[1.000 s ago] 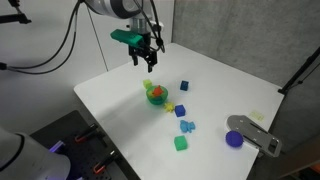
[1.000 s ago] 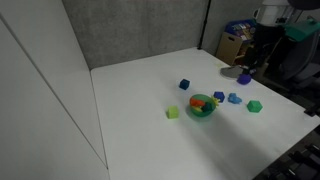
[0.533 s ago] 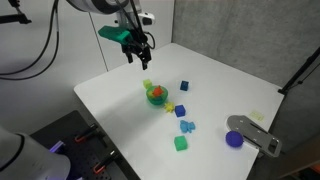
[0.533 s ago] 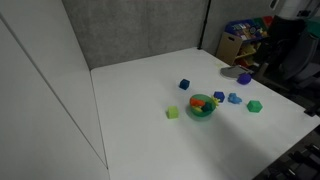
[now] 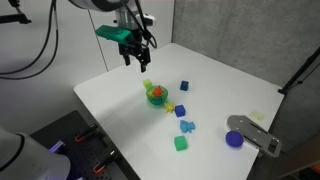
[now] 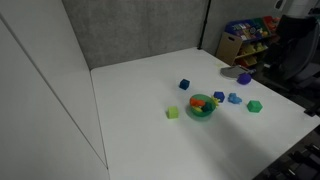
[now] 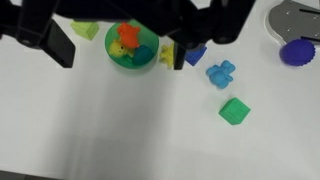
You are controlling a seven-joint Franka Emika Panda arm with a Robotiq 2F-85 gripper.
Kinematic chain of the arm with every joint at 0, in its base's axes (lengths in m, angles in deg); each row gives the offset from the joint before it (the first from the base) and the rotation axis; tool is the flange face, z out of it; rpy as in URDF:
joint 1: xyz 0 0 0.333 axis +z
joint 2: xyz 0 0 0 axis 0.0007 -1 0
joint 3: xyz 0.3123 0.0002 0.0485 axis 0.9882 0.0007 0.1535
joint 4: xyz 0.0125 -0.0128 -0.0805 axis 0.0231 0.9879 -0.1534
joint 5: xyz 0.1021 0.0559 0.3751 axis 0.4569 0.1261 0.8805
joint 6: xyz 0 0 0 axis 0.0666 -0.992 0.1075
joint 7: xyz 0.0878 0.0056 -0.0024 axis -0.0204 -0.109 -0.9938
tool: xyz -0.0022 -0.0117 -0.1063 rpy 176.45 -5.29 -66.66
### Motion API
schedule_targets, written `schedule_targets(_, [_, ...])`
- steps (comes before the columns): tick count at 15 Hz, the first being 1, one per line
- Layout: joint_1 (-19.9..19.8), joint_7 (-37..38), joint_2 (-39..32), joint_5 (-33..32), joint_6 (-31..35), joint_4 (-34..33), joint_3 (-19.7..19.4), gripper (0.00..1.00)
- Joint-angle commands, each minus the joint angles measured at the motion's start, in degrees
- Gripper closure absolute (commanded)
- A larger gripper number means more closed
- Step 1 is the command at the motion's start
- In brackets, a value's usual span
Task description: Remove the blue toy from the bowl
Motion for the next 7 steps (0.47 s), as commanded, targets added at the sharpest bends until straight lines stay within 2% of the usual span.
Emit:
schedule_targets(1, [-0.2,-0.1,0.0,0.1,-0.2,-0.1,0.2,0.00])
schedule_targets(7, [-0.2,-0.1,-0.3,0.0,-0.1,-0.1,0.2,0.00])
